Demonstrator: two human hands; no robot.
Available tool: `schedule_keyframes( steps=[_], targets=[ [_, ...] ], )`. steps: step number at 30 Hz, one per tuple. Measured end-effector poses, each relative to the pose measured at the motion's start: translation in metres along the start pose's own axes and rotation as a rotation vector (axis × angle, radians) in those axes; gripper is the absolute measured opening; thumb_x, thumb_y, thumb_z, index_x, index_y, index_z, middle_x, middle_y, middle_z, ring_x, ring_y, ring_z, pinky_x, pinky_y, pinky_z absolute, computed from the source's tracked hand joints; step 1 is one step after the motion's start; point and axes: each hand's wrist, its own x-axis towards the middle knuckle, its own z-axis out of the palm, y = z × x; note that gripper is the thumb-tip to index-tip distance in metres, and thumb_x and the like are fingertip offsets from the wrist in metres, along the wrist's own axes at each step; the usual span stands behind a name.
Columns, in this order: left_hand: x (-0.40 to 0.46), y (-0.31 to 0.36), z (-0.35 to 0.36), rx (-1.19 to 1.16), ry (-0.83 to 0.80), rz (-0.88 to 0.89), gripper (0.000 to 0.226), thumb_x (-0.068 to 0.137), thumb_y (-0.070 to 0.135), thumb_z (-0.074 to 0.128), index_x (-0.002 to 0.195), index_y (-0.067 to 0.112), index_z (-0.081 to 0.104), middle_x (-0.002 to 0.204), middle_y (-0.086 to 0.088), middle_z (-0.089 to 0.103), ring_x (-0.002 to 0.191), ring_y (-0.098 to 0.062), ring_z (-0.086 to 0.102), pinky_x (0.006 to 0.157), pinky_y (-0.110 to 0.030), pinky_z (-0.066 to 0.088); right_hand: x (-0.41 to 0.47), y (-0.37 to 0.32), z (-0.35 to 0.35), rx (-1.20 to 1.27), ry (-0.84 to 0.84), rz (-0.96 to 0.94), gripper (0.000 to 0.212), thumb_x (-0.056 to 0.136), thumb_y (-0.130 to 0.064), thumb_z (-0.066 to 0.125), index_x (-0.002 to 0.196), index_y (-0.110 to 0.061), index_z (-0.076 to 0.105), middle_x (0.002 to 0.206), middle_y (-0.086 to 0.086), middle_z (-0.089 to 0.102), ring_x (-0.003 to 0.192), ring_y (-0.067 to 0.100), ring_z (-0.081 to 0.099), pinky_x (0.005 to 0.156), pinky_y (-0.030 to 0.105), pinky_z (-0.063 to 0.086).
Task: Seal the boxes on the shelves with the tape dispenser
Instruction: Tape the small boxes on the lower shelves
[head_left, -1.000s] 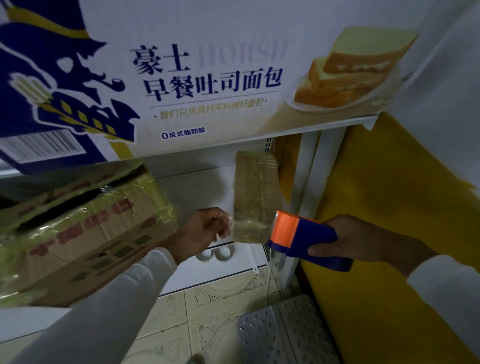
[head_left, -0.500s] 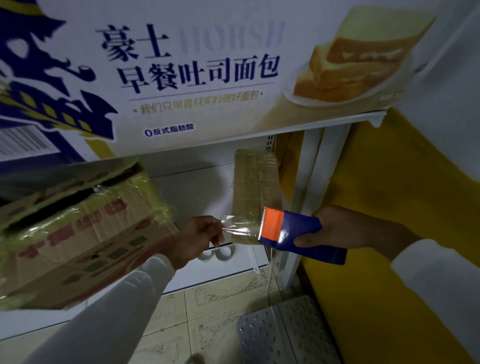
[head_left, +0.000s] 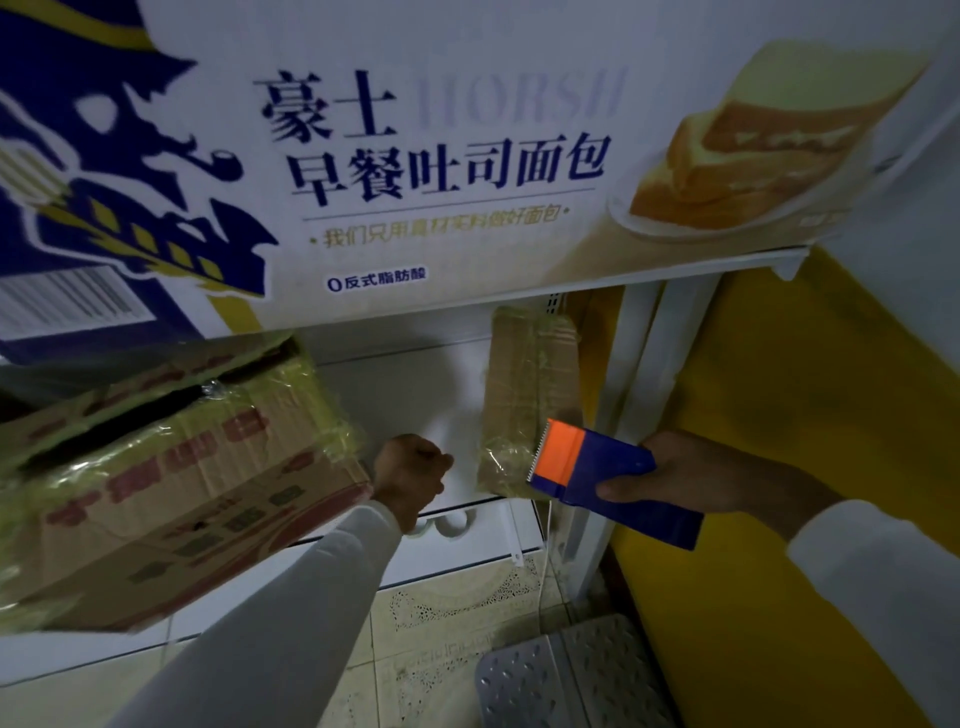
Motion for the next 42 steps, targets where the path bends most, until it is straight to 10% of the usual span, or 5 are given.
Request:
schedule_keyframes(
  steps=[9, 17, 25, 33, 42],
  targets=[
    [-0.028, -0.004, 0.007, 0.171, -0.156, 0.717, 0.007, 0.088, 0.022, 0.067, 0.093, 0.026, 0.063, 0.08, 0.008, 0.064, 0.072, -0.006, 0.061, 0.067, -0.018, 0.052, 0.007, 0.005, -0.001, 0.01, -0.011, 0.01, 0.051, 0.074, -0.054, 0.076, 0.073, -0.006, 0.06, 0.061, 0.009, 0.056, 0.051, 0.012, 0.054, 0.05, 0.02, 0.036],
    [-0.01, 0.01, 0.009, 0.497, -0.073, 0.831, 0.009, 0.092, 0.03, 0.058, 0.095, 0.028, 0.049, 0.076, 0.01, 0.054, 0.065, -0.005, 0.053, 0.063, -0.028, 0.05, 0.01, 0.005, 0.001, 0.0, 0.009, -0.005, 0.05, 0.072, -0.057, 0.076, 0.061, -0.014, 0.054, 0.048, -0.005, 0.052, 0.042, 0.005, 0.049, 0.045, 0.015, 0.032],
    [0.008, 0.037, 0.005, 0.927, -0.172, 1.292, 0.063, 0.084, 0.035, 0.069, 0.139, 0.019, 0.045, 0.145, -0.004, 0.043, 0.129, -0.018, 0.043, 0.105, -0.033, 0.035, 0.01, 0.003, 0.001, -0.022, 0.029, 0.011, 0.046, 0.078, -0.052, 0.077, 0.079, -0.007, 0.069, 0.066, 0.003, 0.064, 0.053, 0.006, 0.057, 0.051, 0.018, 0.038],
    [0.037, 0.048, 0.018, 1.189, -0.404, 1.237, 0.066, 0.099, 0.043, 0.038, 0.152, 0.021, 0.006, 0.16, 0.001, -0.001, 0.14, -0.004, -0.012, 0.107, -0.014, -0.02, 0.007, 0.009, -0.004, -0.025, -0.004, -0.026, 0.051, 0.077, -0.053, 0.075, 0.072, -0.005, 0.06, 0.061, 0.007, 0.054, 0.052, 0.012, 0.053, 0.053, 0.023, 0.035],
    [0.035, 0.052, 0.023, 1.119, -0.455, 1.174, 0.064, 0.1, 0.043, 0.038, 0.151, 0.029, 0.001, 0.16, 0.004, -0.001, 0.144, -0.008, -0.01, 0.111, -0.017, -0.017, -0.039, 0.051, -0.042, -0.028, 0.038, 0.078, 0.057, 0.072, -0.06, 0.074, 0.086, -0.004, 0.072, 0.071, 0.003, 0.07, 0.063, 0.014, 0.067, 0.057, 0.021, 0.046]
  ],
)
